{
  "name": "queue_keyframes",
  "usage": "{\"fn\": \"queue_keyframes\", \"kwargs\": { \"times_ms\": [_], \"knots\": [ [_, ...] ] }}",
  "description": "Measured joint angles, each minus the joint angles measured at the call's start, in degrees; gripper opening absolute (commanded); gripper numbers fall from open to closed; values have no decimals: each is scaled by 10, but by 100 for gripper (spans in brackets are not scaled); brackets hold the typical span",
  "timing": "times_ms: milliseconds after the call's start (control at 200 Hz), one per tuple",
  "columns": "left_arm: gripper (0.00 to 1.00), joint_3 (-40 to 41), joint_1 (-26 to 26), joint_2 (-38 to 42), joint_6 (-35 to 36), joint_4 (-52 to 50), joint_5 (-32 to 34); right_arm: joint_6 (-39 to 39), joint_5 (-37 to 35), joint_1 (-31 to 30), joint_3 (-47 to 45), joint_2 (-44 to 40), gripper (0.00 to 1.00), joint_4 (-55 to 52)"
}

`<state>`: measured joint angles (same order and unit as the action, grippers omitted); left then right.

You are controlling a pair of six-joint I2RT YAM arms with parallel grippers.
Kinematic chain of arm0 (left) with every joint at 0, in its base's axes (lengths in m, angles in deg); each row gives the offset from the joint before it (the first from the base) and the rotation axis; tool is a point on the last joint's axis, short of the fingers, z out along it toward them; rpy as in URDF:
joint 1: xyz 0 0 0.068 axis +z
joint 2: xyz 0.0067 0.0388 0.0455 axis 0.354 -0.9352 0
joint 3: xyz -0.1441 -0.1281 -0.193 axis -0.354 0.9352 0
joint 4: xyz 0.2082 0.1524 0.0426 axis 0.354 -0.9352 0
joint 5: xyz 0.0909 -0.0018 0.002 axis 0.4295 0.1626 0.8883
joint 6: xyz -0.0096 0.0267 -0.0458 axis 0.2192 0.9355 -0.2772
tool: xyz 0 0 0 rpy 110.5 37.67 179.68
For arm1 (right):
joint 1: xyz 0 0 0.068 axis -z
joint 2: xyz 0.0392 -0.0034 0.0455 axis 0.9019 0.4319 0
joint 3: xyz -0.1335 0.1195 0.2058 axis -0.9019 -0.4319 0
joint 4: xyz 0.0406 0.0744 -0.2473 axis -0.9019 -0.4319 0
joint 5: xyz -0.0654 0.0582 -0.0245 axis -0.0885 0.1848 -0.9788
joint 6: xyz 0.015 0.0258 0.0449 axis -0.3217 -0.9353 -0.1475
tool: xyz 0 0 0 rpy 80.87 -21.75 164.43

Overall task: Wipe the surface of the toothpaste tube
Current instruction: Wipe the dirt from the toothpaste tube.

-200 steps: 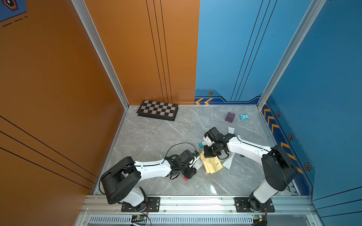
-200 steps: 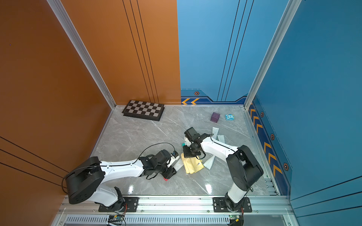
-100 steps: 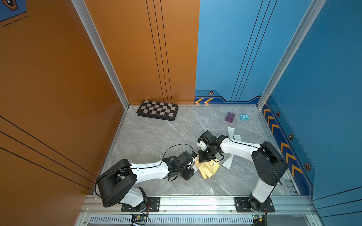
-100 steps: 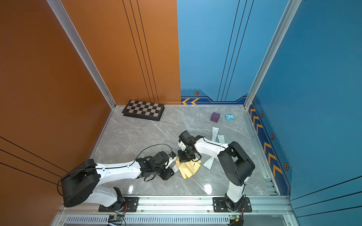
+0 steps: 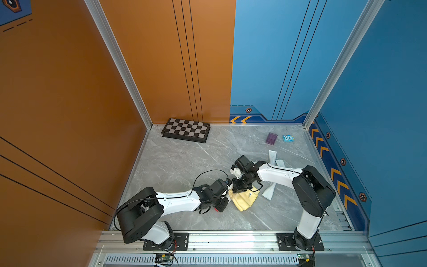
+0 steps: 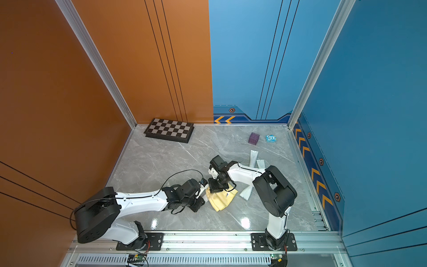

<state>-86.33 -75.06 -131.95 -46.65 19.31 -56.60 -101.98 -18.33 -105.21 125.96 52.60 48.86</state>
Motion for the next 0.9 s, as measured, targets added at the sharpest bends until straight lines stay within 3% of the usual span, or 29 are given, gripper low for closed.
{"fn": "queue_keyframes", "kwargs": {
  "times_ms": [576, 901],
  "knots": [
    [24, 0, 0, -9, -20, 17, -2, -3, -19, -2, 12, 2, 0, -11],
    [24, 0, 0, -9, -23, 17, -2, 0, -187, -38, 24, 8, 0, -32]
  ]
}}
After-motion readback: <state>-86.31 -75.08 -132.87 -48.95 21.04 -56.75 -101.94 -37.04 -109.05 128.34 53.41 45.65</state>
